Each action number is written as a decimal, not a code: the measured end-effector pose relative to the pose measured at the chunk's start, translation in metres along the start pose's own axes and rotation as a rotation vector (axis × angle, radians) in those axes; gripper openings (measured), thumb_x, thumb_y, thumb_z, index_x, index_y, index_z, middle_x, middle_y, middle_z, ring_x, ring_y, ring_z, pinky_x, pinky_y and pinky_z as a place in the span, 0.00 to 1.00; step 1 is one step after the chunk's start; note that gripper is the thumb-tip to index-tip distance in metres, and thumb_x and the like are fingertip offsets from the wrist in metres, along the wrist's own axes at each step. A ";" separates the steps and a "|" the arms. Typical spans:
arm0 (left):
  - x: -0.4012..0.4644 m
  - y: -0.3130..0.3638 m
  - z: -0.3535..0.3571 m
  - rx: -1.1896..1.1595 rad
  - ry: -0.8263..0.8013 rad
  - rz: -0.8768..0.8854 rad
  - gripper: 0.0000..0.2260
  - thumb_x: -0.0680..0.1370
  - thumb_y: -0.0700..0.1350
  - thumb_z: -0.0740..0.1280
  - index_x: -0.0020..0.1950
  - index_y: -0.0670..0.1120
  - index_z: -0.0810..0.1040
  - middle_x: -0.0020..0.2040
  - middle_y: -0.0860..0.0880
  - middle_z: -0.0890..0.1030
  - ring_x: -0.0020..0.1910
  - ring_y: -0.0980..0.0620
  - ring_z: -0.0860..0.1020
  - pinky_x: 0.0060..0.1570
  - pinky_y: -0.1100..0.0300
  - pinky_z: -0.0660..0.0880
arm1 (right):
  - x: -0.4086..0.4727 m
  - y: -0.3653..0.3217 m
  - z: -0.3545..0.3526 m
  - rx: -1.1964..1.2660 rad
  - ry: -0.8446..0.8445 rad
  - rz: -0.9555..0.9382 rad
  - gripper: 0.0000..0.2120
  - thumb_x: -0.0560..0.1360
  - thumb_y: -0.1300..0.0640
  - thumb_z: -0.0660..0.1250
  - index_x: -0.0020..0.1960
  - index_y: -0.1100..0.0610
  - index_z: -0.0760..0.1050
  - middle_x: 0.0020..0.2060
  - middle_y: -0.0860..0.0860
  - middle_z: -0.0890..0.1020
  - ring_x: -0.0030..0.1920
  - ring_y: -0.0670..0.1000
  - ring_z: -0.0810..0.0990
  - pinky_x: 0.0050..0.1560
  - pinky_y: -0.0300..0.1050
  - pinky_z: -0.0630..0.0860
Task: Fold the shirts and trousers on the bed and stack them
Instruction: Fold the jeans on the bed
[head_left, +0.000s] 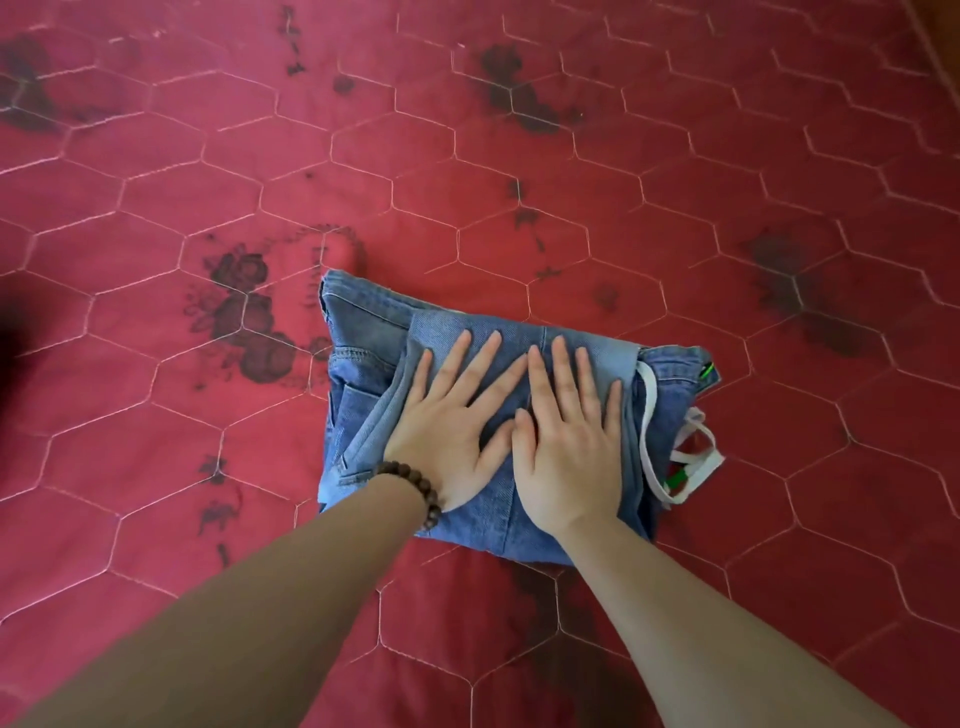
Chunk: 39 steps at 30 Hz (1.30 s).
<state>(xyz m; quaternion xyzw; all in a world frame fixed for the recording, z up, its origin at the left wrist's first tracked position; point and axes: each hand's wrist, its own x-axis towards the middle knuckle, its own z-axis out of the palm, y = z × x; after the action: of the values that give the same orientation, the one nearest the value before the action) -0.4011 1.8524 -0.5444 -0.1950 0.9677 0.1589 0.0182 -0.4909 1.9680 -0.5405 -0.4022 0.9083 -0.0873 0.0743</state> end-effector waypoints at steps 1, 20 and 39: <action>0.000 -0.001 -0.002 -0.011 0.000 0.008 0.27 0.80 0.61 0.46 0.79 0.57 0.48 0.79 0.54 0.46 0.78 0.50 0.41 0.75 0.44 0.41 | 0.000 -0.001 -0.002 0.009 -0.010 -0.001 0.28 0.80 0.46 0.44 0.79 0.52 0.51 0.78 0.49 0.51 0.78 0.50 0.45 0.76 0.61 0.48; -0.018 -0.045 -0.014 0.044 0.065 -0.687 0.41 0.67 0.79 0.46 0.77 0.63 0.43 0.79 0.44 0.39 0.75 0.33 0.40 0.72 0.35 0.41 | -0.022 0.036 -0.010 0.009 0.121 0.104 0.29 0.78 0.37 0.50 0.77 0.47 0.58 0.78 0.53 0.53 0.78 0.55 0.51 0.74 0.60 0.53; -0.102 -0.016 -0.033 -0.418 0.114 -0.671 0.21 0.76 0.51 0.68 0.69 0.60 0.70 0.58 0.46 0.68 0.44 0.50 0.71 0.49 0.61 0.70 | -0.054 0.033 -0.048 0.463 -0.253 0.342 0.42 0.73 0.39 0.68 0.78 0.42 0.46 0.70 0.48 0.70 0.67 0.57 0.69 0.56 0.50 0.70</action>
<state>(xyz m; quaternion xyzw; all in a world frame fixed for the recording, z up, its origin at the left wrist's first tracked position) -0.2997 1.8662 -0.5074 -0.5085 0.7963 0.3266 -0.0249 -0.4888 2.0344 -0.4974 -0.2236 0.9024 -0.2274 0.2899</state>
